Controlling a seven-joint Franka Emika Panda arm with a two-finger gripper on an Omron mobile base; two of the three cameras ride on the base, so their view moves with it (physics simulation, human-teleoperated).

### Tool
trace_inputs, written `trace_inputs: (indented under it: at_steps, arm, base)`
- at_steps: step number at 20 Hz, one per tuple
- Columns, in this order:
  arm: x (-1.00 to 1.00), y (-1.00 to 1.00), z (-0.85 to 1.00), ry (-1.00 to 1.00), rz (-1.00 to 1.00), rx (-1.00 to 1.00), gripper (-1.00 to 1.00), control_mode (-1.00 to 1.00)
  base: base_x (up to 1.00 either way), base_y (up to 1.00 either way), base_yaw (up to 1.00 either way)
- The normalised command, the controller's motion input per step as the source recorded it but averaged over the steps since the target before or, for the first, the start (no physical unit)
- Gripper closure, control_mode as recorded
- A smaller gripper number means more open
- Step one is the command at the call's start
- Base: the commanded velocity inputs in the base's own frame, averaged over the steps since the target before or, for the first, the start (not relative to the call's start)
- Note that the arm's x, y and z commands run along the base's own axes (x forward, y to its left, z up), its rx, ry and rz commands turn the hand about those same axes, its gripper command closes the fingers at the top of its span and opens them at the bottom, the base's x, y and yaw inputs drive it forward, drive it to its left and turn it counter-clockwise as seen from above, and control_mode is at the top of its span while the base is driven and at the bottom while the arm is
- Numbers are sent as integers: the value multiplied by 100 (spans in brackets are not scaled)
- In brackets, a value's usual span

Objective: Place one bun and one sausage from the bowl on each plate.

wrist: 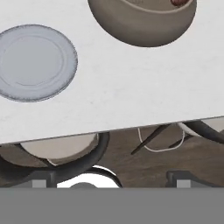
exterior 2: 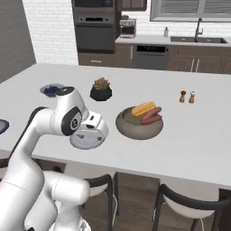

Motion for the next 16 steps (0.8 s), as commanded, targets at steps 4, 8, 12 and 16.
trace_inputs:
  at_steps: [4, 8, 12, 16]
  arm:
    - [0, 0, 0, 0, 0, 0, -100, 100]
    - [0, 0, 0, 0, 0, 0, -100, 100]
    - [50, -12, 0, 0, 0, 16, -100, -100]
    - [100, -14, 7, 0, 0, 33, -100, -100]
  base:
    - [39, -85, 0]
    - [100, 0, 0]
    - [50, -1, 0]
    - [0, 0, 0]
